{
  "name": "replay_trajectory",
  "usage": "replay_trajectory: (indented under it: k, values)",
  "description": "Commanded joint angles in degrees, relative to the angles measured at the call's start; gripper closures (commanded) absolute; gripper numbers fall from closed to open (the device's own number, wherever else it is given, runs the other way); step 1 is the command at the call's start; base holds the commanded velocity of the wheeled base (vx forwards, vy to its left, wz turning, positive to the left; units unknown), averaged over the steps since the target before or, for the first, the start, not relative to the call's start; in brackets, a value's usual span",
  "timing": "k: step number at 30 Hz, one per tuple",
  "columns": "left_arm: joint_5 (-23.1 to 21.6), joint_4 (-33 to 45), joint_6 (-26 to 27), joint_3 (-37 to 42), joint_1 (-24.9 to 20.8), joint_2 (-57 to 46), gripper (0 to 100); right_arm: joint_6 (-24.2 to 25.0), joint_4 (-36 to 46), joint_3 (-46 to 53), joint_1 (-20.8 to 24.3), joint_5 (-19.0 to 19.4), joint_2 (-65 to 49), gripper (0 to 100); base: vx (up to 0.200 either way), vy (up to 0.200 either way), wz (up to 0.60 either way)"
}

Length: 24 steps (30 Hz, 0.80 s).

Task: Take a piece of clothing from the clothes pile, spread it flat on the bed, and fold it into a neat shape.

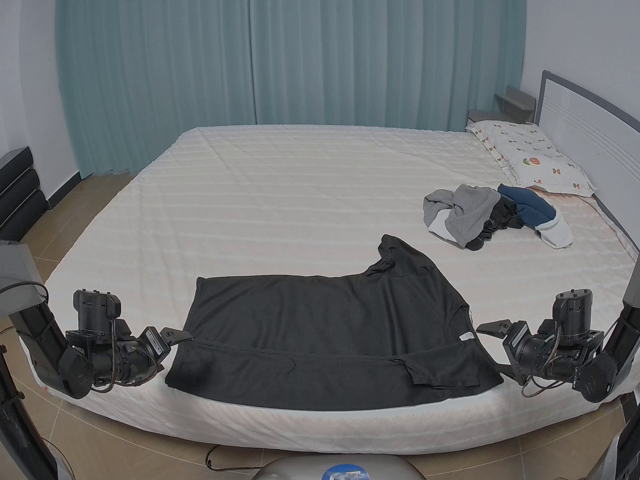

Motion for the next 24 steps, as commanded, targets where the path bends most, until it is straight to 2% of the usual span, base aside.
replay_trajectory:
  k: [1, 5, 11, 24]
  values:
    - [-1.5, -0.5, -0.2, 1.5, -0.5, 0.0, 0, 0.9, -1.2, 2.7, 0.1, 2.0, -1.5, 0, 0.000, 0.000, 0.00]
    - [-1.7, -0.6, -0.3, 2.0, -1.0, -0.1, 0, 1.4, -2.6, 3.9, -0.2, 4.6, 0.5, 0, 0.000, -0.150, 0.00]
    - [-1.7, -0.6, -0.5, 2.3, -1.7, -0.2, 0, 1.4, -3.4, 4.1, -0.3, 5.2, 1.3, 0, 0.000, -0.200, 0.00]
    - [-1.5, -0.7, -1.3, 2.0, -1.7, -0.4, 0, 1.7, -3.4, 4.5, -0.1, 5.1, 1.0, 0, 0.000, 0.000, 0.00]
